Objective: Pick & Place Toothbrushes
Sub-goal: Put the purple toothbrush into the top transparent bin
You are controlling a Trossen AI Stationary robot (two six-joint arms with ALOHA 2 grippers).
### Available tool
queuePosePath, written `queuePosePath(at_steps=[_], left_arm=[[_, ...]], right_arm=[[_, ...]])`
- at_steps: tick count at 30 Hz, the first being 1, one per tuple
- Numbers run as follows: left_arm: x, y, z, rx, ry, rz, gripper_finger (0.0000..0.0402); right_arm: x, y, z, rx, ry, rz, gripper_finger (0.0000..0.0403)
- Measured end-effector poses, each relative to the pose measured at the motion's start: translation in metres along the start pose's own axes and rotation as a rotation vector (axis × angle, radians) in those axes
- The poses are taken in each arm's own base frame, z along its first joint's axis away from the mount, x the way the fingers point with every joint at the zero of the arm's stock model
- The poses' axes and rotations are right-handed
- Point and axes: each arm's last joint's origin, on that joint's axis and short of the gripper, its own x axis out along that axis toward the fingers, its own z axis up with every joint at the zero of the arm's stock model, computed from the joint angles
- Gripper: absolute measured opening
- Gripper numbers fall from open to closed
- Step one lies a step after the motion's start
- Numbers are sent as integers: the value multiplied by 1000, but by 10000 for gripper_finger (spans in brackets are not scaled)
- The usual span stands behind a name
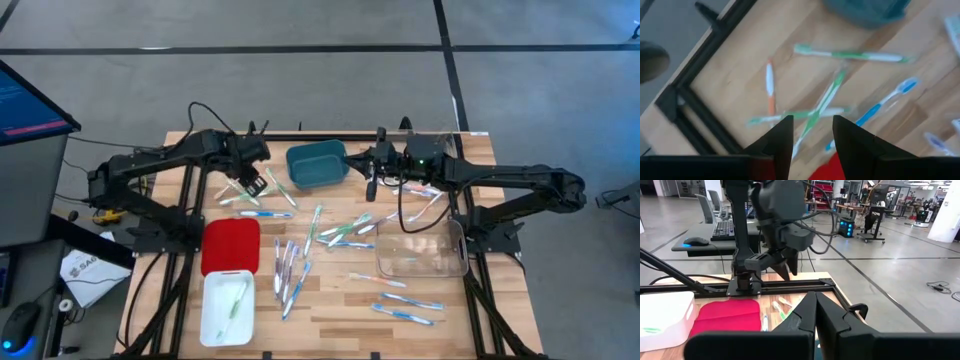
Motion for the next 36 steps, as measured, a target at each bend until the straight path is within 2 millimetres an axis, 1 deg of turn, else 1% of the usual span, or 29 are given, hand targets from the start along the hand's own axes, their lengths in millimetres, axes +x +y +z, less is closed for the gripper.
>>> queuePosePath(at_steps=[5,8,11,14,16,18,20,24,28,31,36], left_arm=[[3,6,9,12,-40,-71,130],[11,1,12,28,-68,-145,130],[29,-7,7,45,-60,-233,130],[55,-17,-3,53,-56,-310,130],[70,-23,-9,56,-68,-340,130],[81,-25,-16,56,-61,-346,130],[87,-28,-22,48,-43,-345,130],[90,-40,-33,71,-15,-369,131],[84,-59,-41,89,-8,-444,131],[78,-73,-46,61,1,-506,131],[68,-92,-59,-14,49,-541,131]], right_arm=[[0,0,-2,0,23,2,0],[-1,0,-5,1,50,4,0],[-4,2,-5,31,77,9,0],[-10,4,-4,98,100,17,0],[-15,7,-2,103,106,29,0],[-20,11,0,101,118,44,0],[-24,16,1,97,127,66,0],[-31,28,3,88,142,118,0],[-33,40,4,81,142,166,0],[-35,48,4,75,145,199,0],[-38,60,3,65,161,247,0]])
